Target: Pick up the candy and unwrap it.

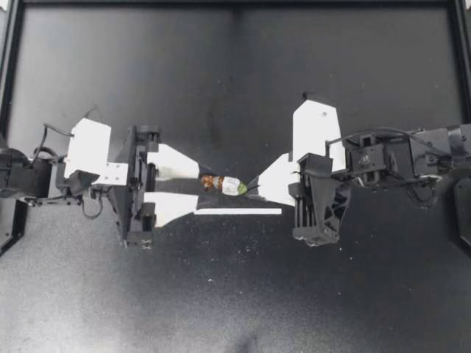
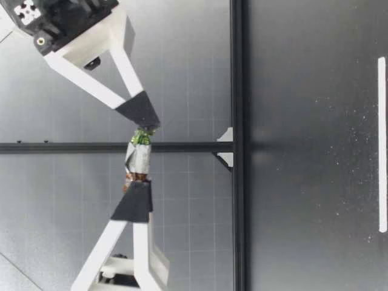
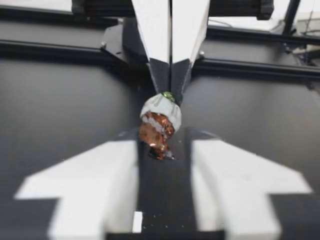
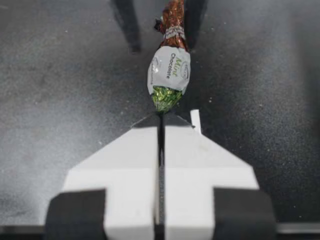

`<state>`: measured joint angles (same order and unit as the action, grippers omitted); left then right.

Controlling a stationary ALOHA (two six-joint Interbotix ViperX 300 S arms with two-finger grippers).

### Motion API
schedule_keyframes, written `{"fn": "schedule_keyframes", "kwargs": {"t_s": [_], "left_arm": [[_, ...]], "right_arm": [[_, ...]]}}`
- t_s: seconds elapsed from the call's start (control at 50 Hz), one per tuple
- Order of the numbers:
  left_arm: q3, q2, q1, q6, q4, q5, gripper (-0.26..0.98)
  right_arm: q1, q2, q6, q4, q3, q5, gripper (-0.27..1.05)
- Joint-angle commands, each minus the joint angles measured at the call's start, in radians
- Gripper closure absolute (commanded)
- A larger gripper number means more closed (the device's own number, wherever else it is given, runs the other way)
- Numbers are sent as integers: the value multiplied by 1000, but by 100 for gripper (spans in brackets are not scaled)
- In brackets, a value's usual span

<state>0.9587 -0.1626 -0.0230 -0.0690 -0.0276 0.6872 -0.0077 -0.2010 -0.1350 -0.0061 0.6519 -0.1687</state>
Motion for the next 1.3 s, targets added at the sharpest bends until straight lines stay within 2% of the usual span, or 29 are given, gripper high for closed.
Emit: {"fn": "schedule_keyframes", "kwargs": {"t_s": [0.0,0.08,0.16,0.5,0.6,0.68,0.76,0.78,0.86,0.9,1.08,1.28], "left_arm": [[-14,-11,-2,3,3,29,68],[-8,-11,-2,6,3,54,79],[-3,-11,-2,6,3,67,85],[-3,-9,-2,-20,-6,64,86],[-3,-9,-2,-28,-11,54,86],[0,-9,-2,-25,-11,43,86],[6,-9,-2,-18,-11,41,86],[8,-9,-2,-18,-11,41,86],[11,-9,-2,-17,-9,44,86],[11,-9,-2,-17,-9,44,86],[5,-9,-3,-20,-6,38,86],[-5,-8,-2,-18,-5,38,86]], "right_arm": [[9,-11,-6,2,-17,11,96],[9,-11,-12,2,-12,11,96],[9,-14,-14,2,-6,11,96],[9,-21,-8,-2,25,95,94],[9,-18,-8,-2,37,129,86],[9,-20,-3,-3,44,153,74],[9,-23,5,-14,58,189,55],[8,-23,8,-20,66,204,46],[9,-26,17,-35,89,267,23],[9,-26,21,-37,101,304,16],[8,-21,58,-40,126,457,17],[2,2,89,-38,112,494,17]]}}
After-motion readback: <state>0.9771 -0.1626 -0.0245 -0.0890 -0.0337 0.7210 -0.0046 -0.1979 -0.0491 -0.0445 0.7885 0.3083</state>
